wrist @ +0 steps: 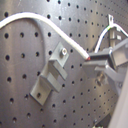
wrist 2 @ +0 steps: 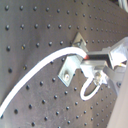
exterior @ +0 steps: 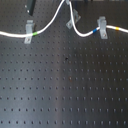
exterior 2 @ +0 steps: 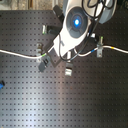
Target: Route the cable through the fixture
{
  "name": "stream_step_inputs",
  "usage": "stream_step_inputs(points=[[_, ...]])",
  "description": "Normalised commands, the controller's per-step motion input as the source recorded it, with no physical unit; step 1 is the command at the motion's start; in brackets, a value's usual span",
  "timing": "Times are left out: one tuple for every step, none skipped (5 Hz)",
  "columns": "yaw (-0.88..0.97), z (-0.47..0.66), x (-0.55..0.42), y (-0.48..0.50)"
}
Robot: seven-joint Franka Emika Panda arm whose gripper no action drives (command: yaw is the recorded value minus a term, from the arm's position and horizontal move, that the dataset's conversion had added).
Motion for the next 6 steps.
stream_step_inputs(points=[[-0.84,0.04,0.033,-0.191],[-0.48,0.01,0.126,-0.471],[-0.46,0.00,0.013,-0.497],[-0.18,0.01,-0.209,-0.311],[0.09,0.01,-0.301,-0.065],[0.06,0.01,-0.277,0.012]])
